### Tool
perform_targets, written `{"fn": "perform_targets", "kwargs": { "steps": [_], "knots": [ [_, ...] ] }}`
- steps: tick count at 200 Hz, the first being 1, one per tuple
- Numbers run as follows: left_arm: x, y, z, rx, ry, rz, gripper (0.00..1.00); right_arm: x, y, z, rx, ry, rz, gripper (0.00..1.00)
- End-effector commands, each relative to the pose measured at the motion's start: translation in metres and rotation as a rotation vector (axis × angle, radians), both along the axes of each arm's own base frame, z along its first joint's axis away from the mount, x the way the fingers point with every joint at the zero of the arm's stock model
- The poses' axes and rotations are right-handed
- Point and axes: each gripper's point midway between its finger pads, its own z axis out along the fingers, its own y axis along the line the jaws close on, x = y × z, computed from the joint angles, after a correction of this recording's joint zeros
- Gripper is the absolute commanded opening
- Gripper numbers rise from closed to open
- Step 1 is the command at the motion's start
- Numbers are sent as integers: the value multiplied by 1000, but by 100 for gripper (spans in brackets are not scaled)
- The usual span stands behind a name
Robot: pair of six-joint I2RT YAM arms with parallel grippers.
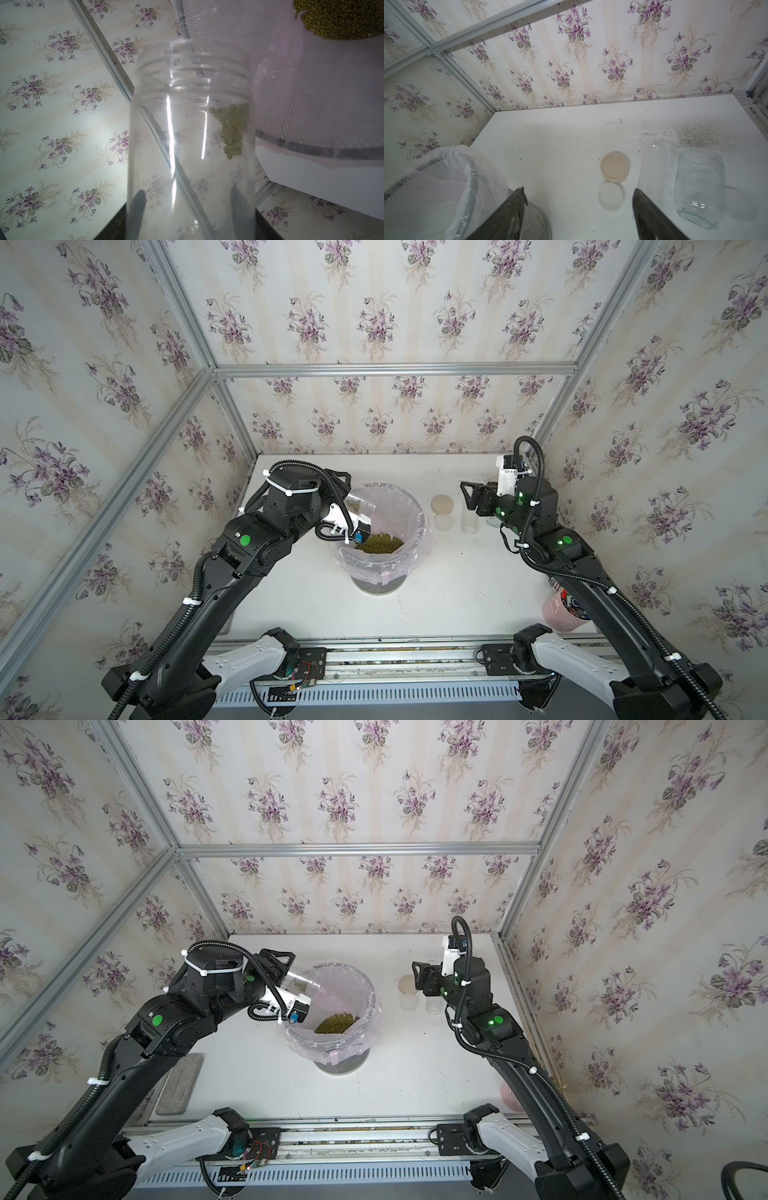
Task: Empty moldy mung beans from jars
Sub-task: Pour the moldy mung beans from the jar into the trash bin.
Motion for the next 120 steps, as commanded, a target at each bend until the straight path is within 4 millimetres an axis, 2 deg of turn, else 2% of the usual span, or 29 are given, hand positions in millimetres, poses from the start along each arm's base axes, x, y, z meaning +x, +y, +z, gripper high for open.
{"fn": "perform_targets", "kwargs": {
  "steps": [1, 46, 120],
  "knots": [
    [1, 1, 6, 86, -51, -38, 0, 2, -1, 6, 10, -25, -14, 78],
    [9, 4, -1, 198, -71, -2, 0, 3, -1, 4, 14, -23, -14, 78],
    [4, -5, -3, 248, -89, -26, 0, 1, -3, 5, 7, -28, -17, 78]
  ]
}}
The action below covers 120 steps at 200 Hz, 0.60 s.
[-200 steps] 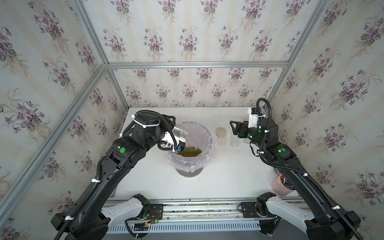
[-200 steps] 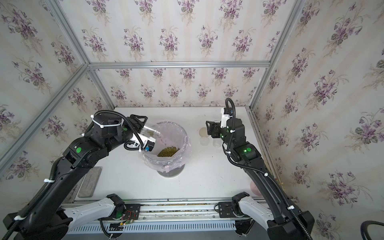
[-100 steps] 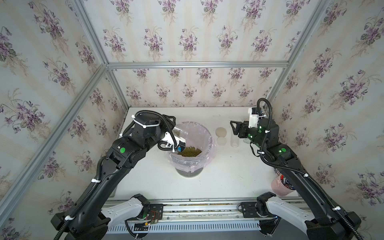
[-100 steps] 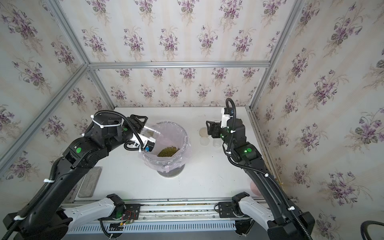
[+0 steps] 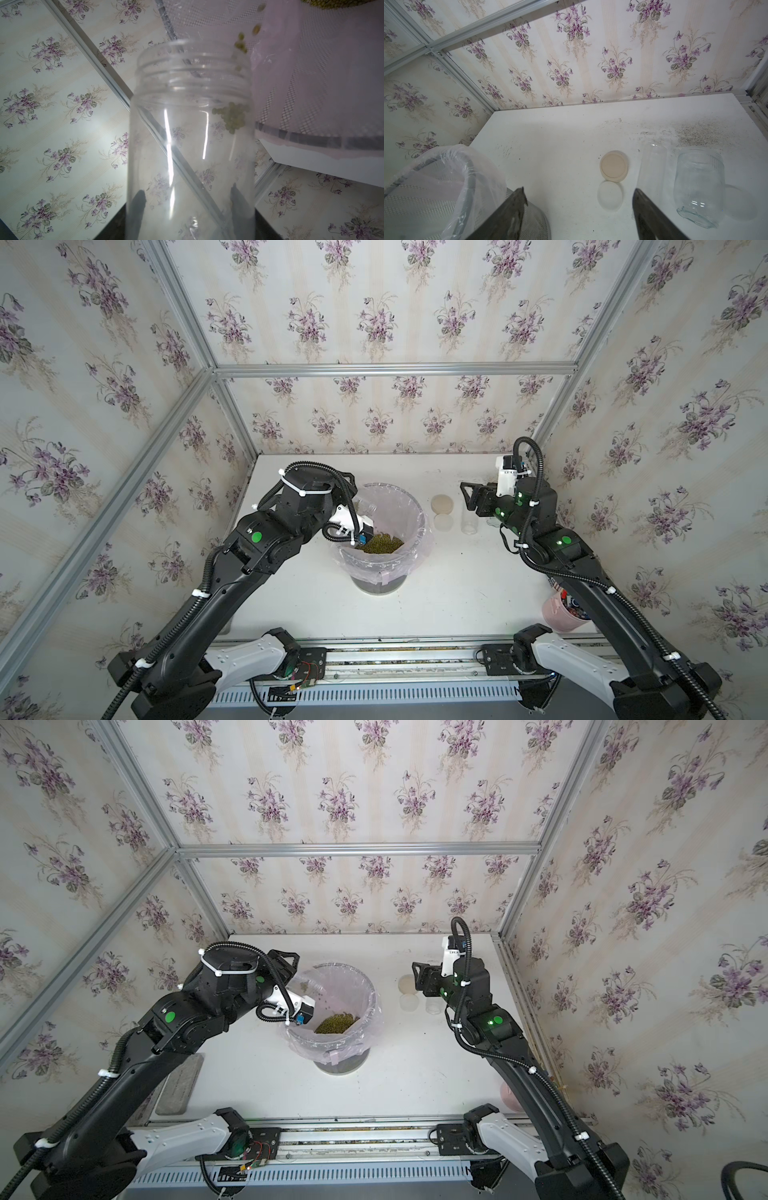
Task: Empty moldy mung beans from jars
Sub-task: Pour the moldy mung beans from the jar into the trash bin.
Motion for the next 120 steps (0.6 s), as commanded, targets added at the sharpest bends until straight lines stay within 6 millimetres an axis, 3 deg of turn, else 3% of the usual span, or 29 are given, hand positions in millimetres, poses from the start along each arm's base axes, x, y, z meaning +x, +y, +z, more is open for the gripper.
{"fn": "perform_targets", "kwargs": {
  "steps": [1, 120],
  "knots": [
    [-2, -1, 4, 103, -47, -45, 0, 1, -2, 8, 9, -31, -14, 78],
    [-7, -6, -12, 239, -65, -26, 0, -3, -2, 16, 23, -48, -7, 78]
  ]
}}
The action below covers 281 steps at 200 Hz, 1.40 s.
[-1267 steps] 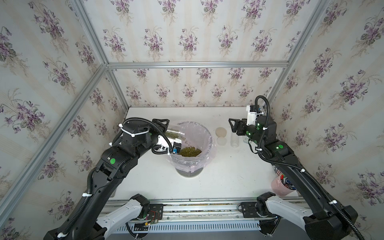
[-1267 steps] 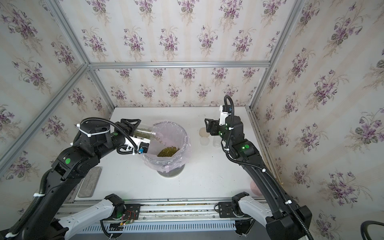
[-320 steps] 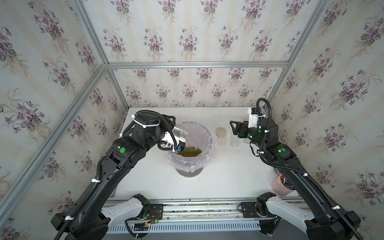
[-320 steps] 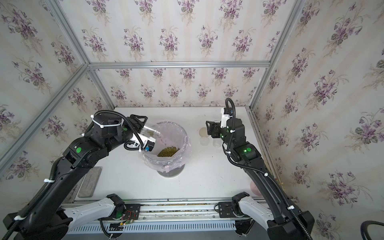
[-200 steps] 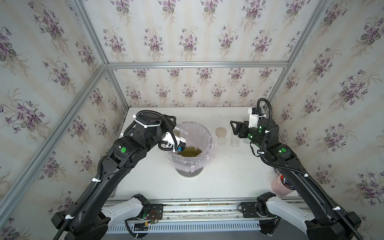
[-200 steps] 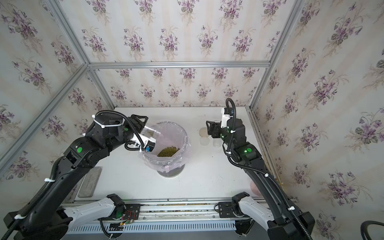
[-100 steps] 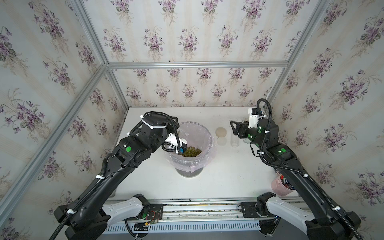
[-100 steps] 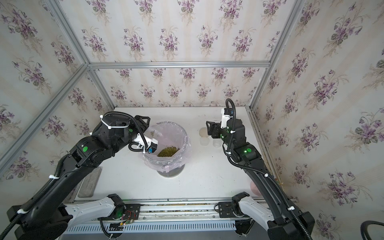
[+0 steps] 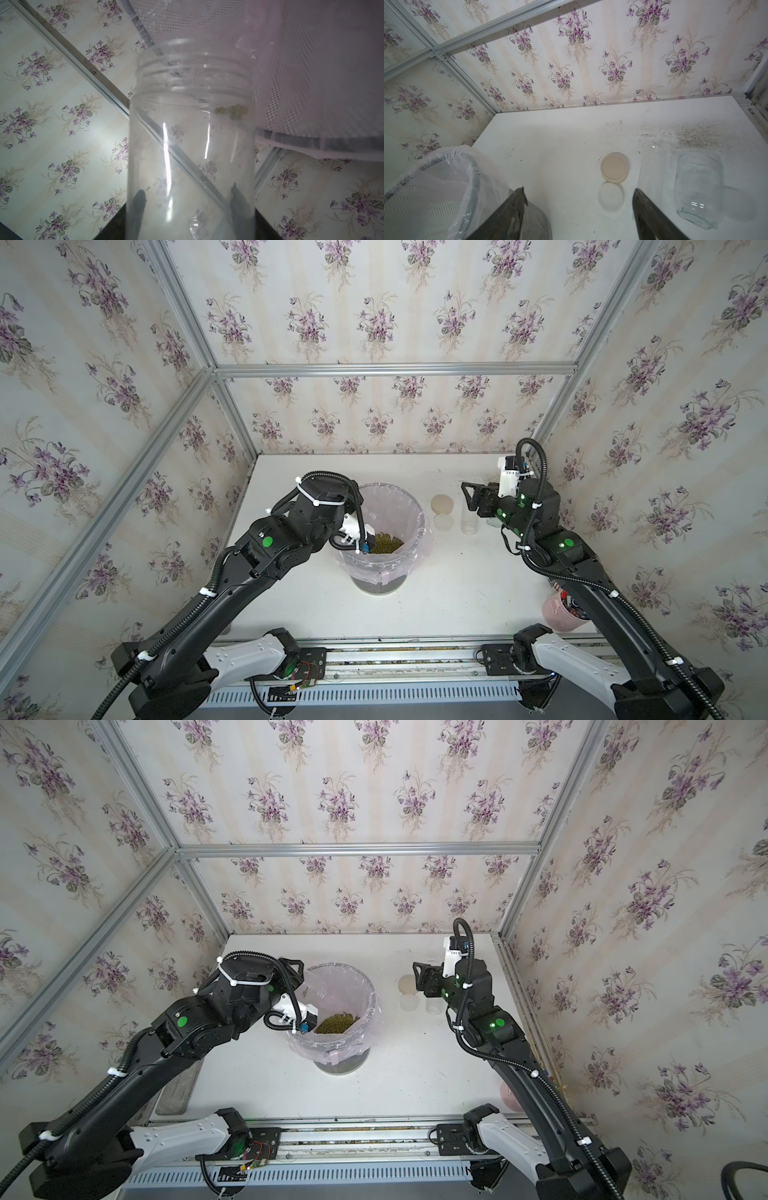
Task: Empty moldy mung beans from jars
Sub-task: Pour the moldy mung beans from the jar into the trash bin.
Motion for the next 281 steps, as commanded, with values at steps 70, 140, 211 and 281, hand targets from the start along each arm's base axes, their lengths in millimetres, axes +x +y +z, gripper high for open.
{"fn": "perform_targets", "kwargs": {
  "steps": [70, 140, 211, 281],
  "knots": [
    [0, -9, 11, 84, -53, -38, 0, -2, -1, 12, 26, -37, -2, 78],
    [10, 3, 2, 92, -31, 24, 0, -2, -1, 6, 16, -29, -7, 78],
    [7, -1, 6, 19, -15, 7, 0, 0, -1, 6, 17, -24, -7, 78],
    [14, 6, -1, 64, -12, 48, 0, 1, 0, 5, 15, -20, -7, 79]
  ]
}}
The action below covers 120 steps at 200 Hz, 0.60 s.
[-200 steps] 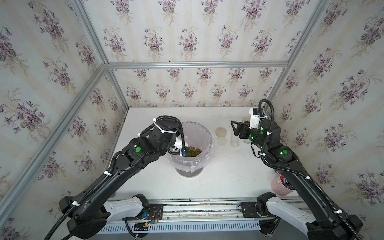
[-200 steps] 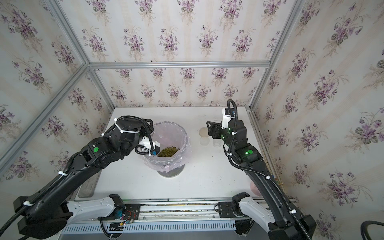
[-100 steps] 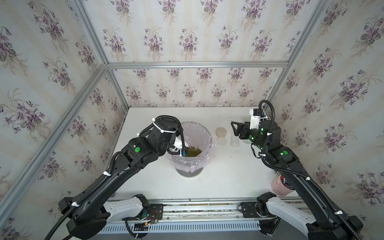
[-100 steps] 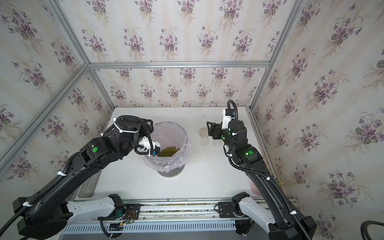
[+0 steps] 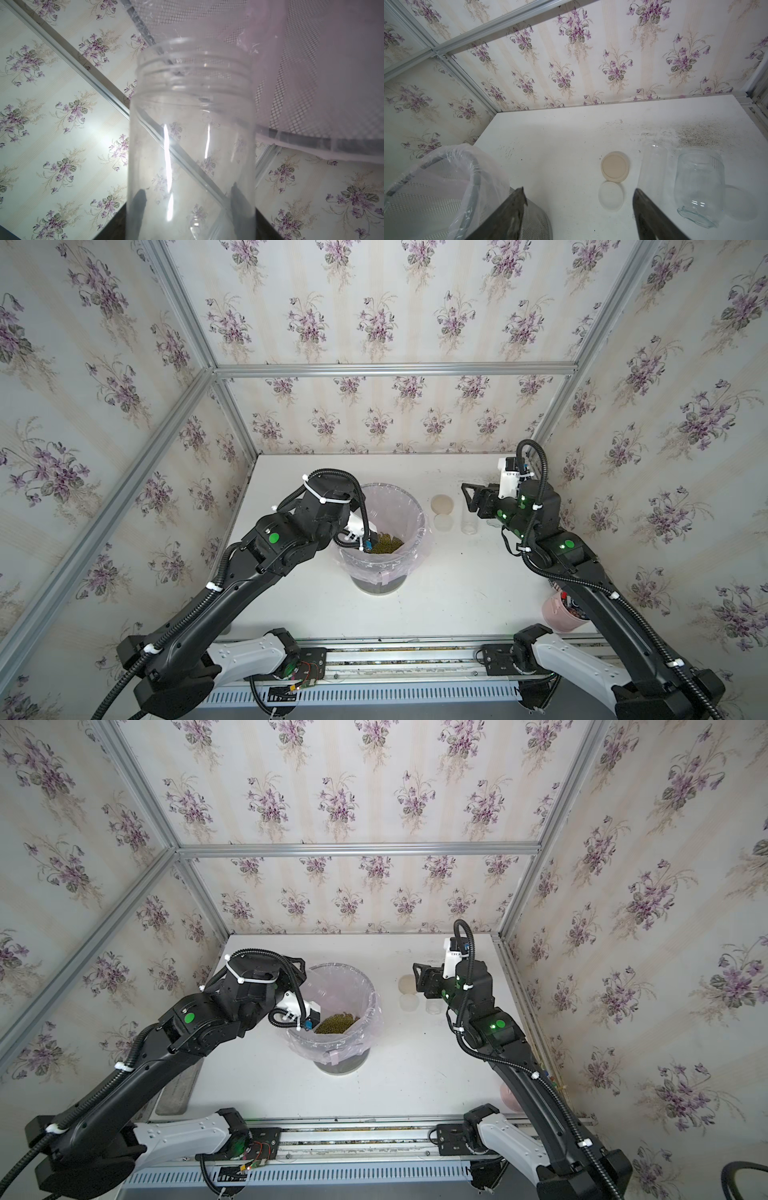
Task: Empty moldy mung beans from jars
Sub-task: Pour the moldy mung beans from the jar into the trash bin.
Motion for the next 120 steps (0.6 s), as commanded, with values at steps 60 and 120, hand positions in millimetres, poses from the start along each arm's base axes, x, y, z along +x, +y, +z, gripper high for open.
{"fn": "perform_targets", "kwargs": {
  "steps": [60, 120],
  "knots": [
    [-4, -13, 15, -212, 28, -2, 0, 3, -1, 7, 13, -20, -12, 79],
    [4, -14, 16, -469, 104, 115, 0, 5, 2, 10, 17, -23, -6, 79]
  ]
}}
